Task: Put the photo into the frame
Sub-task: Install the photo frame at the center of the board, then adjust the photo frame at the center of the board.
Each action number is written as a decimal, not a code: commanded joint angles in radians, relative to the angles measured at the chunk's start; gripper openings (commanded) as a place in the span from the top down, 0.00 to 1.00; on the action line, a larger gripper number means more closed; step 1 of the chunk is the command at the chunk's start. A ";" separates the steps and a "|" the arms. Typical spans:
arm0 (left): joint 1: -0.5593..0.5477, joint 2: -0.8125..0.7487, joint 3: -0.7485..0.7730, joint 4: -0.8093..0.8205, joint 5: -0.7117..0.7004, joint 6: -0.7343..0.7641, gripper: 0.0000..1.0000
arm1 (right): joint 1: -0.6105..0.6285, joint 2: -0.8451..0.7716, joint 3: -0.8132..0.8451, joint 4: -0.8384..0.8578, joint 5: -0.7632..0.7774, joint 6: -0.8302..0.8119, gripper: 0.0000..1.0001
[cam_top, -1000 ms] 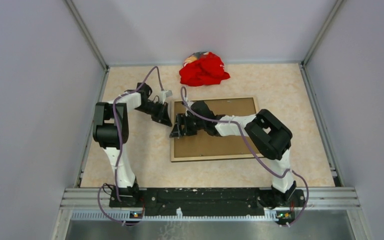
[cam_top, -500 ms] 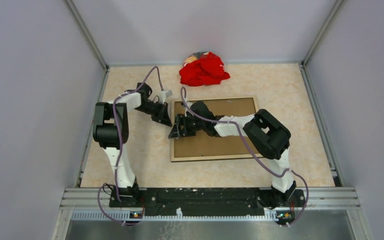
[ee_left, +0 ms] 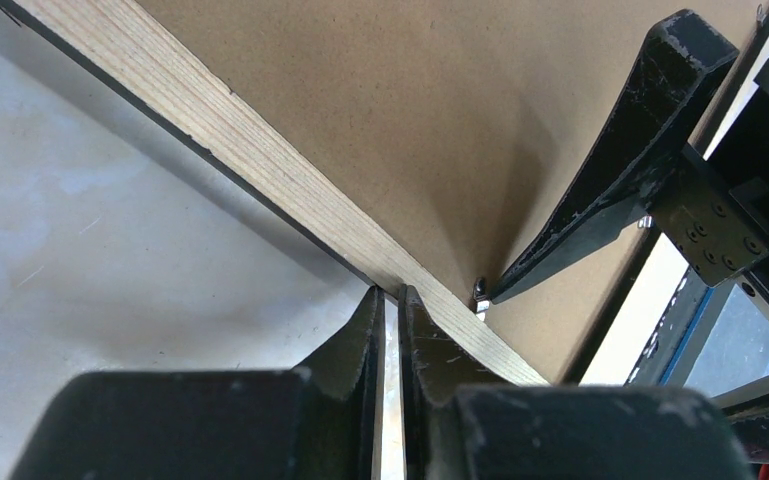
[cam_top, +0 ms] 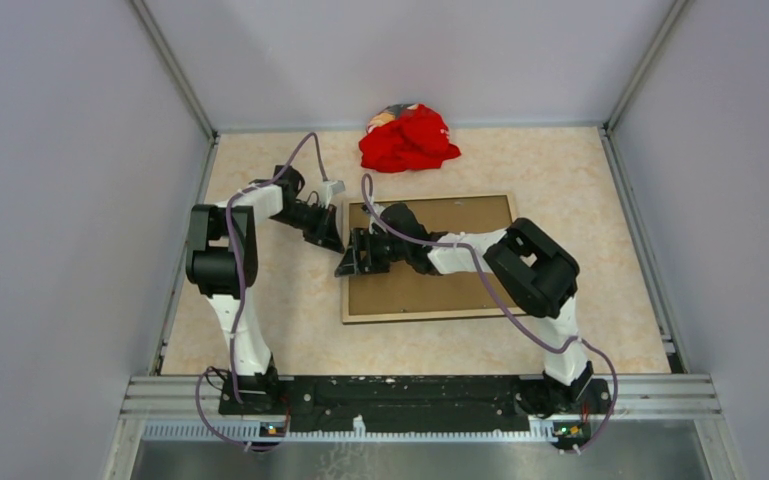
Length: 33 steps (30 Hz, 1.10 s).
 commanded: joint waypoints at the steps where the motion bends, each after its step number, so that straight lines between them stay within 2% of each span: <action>1: -0.014 0.000 -0.018 0.055 -0.072 0.055 0.89 | 0.016 0.033 0.031 0.026 0.007 0.012 0.30; 14: -0.014 0.001 -0.019 0.049 -0.068 0.069 0.89 | 0.016 0.048 0.039 0.039 0.008 0.024 0.30; 21: -0.014 -0.002 -0.013 0.039 -0.069 0.078 0.89 | 0.012 -0.019 0.039 0.020 0.000 0.019 0.29; 25: -0.008 -0.019 -0.004 0.013 -0.065 0.095 0.89 | -0.021 -0.112 0.010 0.014 -0.029 0.032 0.28; 29: 0.005 -0.036 0.019 -0.039 -0.065 0.138 0.87 | -0.107 -0.288 -0.085 -0.017 -0.035 0.035 0.25; 33: 0.009 -0.063 0.009 -0.071 -0.105 0.202 0.85 | -0.263 -0.487 -0.198 -0.206 0.096 -0.021 0.14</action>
